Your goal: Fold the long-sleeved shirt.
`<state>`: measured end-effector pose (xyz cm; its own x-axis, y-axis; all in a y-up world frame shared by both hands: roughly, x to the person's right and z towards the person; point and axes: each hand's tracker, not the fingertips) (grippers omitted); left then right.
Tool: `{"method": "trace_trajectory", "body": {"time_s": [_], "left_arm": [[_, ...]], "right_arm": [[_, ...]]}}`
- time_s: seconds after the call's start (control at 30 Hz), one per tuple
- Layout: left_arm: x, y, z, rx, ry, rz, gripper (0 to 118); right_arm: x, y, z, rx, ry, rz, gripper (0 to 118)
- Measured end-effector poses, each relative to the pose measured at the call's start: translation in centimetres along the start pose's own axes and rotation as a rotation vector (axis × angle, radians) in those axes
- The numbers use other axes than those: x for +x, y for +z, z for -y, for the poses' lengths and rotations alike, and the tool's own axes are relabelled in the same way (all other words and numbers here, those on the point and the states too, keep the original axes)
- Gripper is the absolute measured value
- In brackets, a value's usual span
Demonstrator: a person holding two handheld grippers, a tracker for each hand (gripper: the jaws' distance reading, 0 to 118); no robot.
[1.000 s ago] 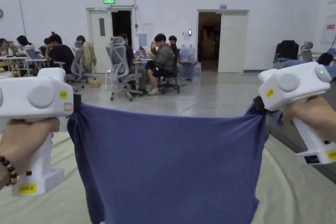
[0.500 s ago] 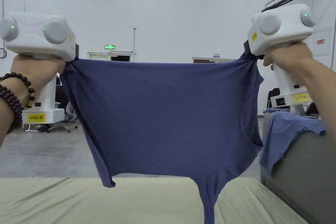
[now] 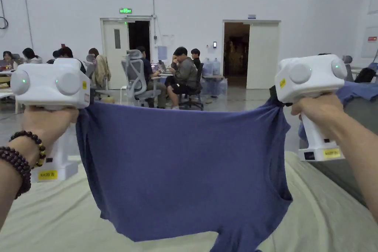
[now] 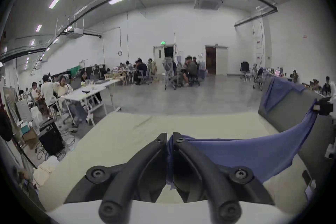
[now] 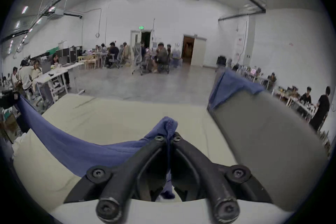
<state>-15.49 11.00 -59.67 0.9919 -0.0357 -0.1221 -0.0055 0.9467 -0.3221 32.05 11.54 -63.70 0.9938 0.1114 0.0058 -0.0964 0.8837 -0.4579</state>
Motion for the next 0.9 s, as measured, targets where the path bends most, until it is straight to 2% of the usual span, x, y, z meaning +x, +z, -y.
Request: {"method": "trace_trajectory", "body": {"time_s": [0.13, 0.23, 0.33, 0.5, 0.6, 0.67, 0.8, 0.9], "left_arm": [[-0.3, -2.2, 7.9, -0.142, 0.000, 0.013, 1], [-0.7, -2.5, 11.8, -0.161, 0.019, 0.022, 1], [-1.4, -1.4, 14.3, -0.179, 0.025, 0.046, 1], [-2.8, 3.8, 16.1, -0.119, 0.014, 0.052, 1], [-3.1, 9.1, 18.9, -0.092, -0.025, 0.054, 1], [-3.6, 11.2, 22.2, -0.108, -0.088, 0.065, 1], [-5.0, 17.2, 30.3, -0.336, -0.165, 0.124, 1], [-6.7, 20.2, 36.8, -0.533, -0.140, 0.164, 1]], "right_arm": [[-1.2, -3.7, 8.0, -0.120, -0.021, -0.016, 0], [-1.4, -5.1, 11.9, -0.156, -0.059, -0.054, 0], [-1.3, -4.9, 14.1, -0.185, -0.043, -0.053, 0], [-0.8, 1.0, 16.3, -0.133, 0.012, -0.100, 0], [-1.0, 5.5, 19.8, -0.135, 0.120, -0.133, 0], [-1.2, 8.6, 23.2, -0.156, 0.146, -0.152, 0], [-0.9, 14.0, 31.4, -0.268, 0.146, -0.247, 0], [-0.6, 16.4, 38.1, -0.488, 0.112, -0.385, 0]]}}
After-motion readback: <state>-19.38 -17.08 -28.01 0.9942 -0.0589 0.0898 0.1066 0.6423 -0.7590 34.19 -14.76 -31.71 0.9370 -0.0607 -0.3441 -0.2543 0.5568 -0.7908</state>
